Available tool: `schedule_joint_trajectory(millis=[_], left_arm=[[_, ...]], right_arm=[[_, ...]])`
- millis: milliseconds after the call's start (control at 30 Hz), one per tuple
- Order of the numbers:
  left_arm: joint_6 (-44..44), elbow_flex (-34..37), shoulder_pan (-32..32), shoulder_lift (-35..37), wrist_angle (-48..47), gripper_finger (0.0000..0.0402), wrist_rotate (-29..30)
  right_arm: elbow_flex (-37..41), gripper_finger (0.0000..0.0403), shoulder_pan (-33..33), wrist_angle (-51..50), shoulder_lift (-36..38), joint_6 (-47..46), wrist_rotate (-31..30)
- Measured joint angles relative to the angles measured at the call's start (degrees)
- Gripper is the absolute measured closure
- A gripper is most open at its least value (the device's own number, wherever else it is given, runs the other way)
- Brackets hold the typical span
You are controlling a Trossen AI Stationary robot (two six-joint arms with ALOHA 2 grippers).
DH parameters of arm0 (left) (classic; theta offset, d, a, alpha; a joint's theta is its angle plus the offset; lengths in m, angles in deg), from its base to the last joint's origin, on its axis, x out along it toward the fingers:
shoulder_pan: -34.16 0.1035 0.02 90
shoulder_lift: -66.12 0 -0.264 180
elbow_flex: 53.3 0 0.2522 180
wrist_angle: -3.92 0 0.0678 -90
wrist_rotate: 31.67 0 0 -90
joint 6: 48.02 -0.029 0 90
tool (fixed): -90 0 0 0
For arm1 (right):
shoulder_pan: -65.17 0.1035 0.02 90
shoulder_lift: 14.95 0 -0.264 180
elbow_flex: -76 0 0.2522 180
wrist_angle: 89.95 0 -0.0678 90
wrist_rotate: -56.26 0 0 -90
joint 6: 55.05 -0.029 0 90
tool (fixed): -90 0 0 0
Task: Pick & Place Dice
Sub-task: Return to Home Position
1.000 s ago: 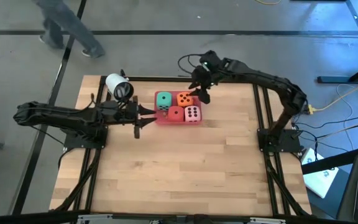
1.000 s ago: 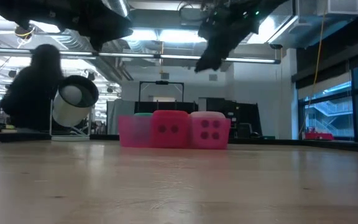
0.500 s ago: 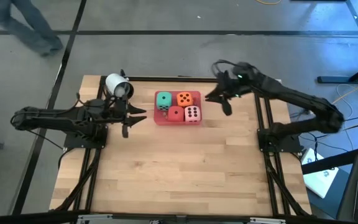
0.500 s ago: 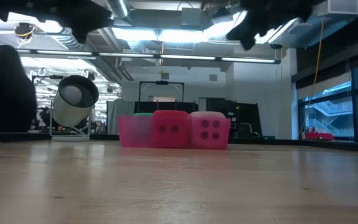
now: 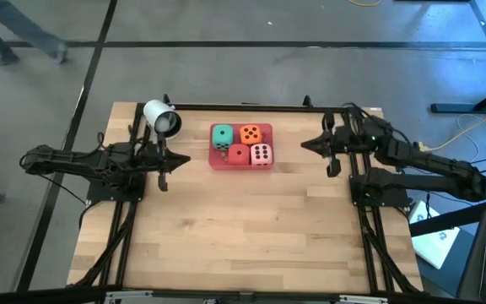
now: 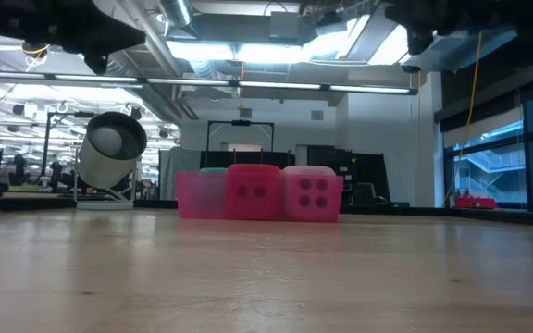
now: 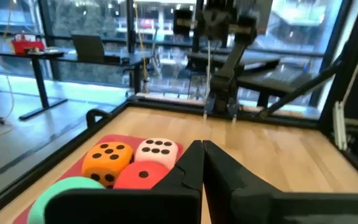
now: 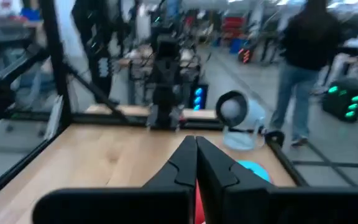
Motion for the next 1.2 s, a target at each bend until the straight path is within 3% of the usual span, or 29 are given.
schedule_joint_trajectory(millis=[233,433,600,767,1200], left_arm=[[0.16,6.18,-1.61,6.31,5.6,0.04,0.4],[0.03,10.0,-1.62,10.21,6.38,0.04,1.57],[0.02,11.37,-1.62,11.71,6.5,0.04,2.25],[-0.18,12.5,-1.62,12.5,6.45,0.04,2.88],[1.74,13.86,-1.62,12.61,6.04,0.04,2.33]], right_arm=[[11.16,0.0401,6.5,16.29,4.85,-3.18,-4.93],[17.49,0.0402,15.58,18.89,5.25,-2.19,-19.26],[23.9,0.0402,22.97,27.36,5.56,-1.61,-28.15],[27.6,0.0402,26.28,26.88,7.24,-3.15,-27.98],[27.94,0.0403,26.79,10.62,17.38,-3.16,-28.09]])
